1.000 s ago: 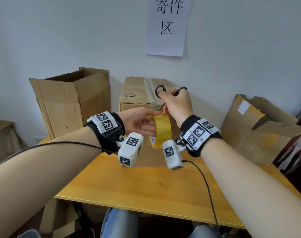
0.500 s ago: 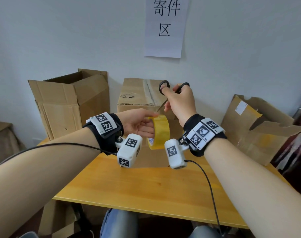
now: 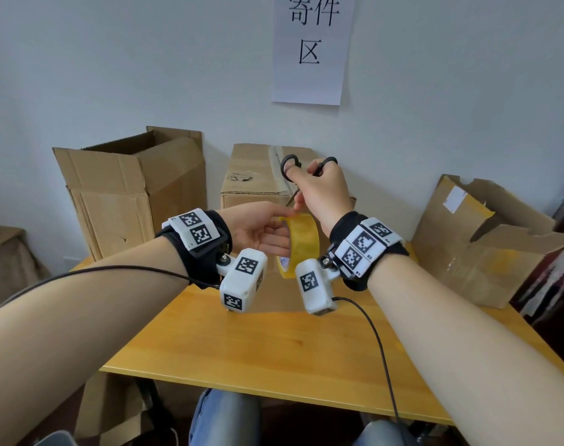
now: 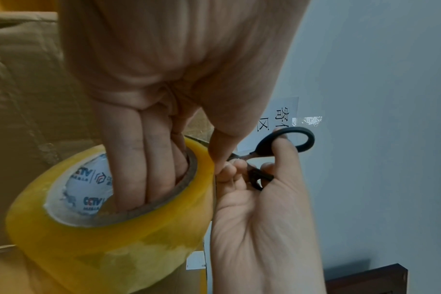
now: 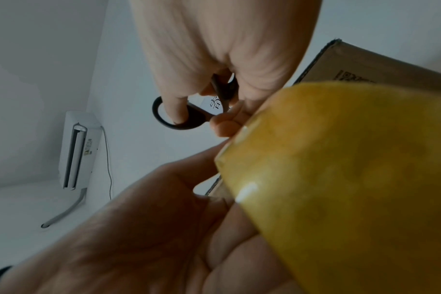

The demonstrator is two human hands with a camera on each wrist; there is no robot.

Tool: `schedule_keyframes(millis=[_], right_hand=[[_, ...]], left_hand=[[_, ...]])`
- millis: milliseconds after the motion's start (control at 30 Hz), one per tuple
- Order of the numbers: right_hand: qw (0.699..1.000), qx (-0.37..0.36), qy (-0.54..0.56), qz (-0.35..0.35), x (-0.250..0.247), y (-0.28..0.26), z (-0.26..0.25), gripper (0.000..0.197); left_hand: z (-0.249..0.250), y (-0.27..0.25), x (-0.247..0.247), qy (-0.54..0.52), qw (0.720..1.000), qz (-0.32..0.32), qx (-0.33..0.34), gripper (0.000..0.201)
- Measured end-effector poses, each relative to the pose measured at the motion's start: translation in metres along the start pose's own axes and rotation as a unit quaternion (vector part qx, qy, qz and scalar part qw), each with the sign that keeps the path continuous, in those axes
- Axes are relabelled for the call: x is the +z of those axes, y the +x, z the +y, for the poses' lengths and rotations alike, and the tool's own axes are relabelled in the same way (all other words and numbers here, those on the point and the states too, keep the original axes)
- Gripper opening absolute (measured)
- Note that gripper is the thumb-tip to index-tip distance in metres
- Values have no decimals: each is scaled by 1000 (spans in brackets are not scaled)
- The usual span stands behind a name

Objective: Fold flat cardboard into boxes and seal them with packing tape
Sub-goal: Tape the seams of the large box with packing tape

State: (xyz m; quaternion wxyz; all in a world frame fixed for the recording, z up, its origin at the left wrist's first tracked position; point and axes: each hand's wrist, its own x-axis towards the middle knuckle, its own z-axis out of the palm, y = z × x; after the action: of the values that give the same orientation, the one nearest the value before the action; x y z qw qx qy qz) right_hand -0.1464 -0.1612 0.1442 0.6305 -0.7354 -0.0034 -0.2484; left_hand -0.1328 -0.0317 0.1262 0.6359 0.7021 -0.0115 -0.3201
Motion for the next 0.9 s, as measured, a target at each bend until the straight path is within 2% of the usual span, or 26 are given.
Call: schedule_keyframes(millis=[133,500,900], right_hand=[[1000,0,-2,-1,3,0,1,38],[999,-11,-37,-4,0,-1,2,37],[995,-12,-92,26,-23,0,5,36]], left_hand=[[-1,0,-2,-4,1000,-1,1,34],[-1,-4,-1,-3,1000,1,10,29],[-3,-9,2,-3,1000,7,8,23]])
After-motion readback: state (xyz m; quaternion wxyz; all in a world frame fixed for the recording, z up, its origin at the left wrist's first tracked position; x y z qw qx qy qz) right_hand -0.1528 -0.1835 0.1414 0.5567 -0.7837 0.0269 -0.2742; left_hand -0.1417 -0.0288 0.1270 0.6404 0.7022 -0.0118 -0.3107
